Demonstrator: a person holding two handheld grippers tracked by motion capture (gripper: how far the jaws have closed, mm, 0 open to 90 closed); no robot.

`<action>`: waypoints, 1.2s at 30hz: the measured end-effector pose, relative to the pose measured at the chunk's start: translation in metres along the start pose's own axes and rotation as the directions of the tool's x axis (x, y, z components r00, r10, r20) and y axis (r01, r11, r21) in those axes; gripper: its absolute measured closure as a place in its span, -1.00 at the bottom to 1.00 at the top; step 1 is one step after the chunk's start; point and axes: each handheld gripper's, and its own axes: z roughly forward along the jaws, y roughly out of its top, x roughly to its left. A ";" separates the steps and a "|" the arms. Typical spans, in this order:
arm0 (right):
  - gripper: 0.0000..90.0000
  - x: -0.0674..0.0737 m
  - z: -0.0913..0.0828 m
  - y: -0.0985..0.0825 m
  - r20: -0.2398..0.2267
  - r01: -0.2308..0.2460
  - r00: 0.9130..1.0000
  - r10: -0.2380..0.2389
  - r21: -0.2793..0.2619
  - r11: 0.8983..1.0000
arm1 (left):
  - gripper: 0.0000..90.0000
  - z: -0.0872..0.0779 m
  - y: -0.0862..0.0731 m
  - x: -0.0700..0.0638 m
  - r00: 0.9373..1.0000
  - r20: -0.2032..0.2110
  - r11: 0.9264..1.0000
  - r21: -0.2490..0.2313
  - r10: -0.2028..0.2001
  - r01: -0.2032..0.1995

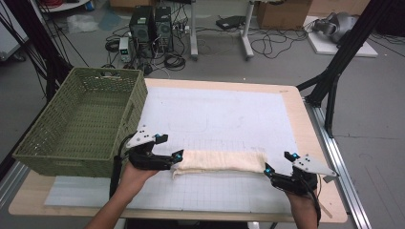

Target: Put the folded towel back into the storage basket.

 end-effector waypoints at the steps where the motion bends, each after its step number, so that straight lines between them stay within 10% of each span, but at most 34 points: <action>1: -0.61 0.000 0.000 0.000 -0.001 0.000 1.000 0.000 -0.001 1.000 | -0.61 0.002 0.000 0.000 1.000 -0.004 1.000 0.010 0.001 -0.001; 14: -0.61 0.000 0.001 0.000 -0.007 -0.001 1.000 0.001 0.002 1.000 | -0.49 0.029 -0.014 0.012 0.997 -0.035 0.987 0.148 -0.066 0.070; 36: -0.61 -0.002 0.000 0.000 -0.006 0.003 1.000 -0.003 0.004 1.000 | -0.26 0.056 -0.032 0.011 0.996 -0.087 0.946 0.320 -0.027 0.054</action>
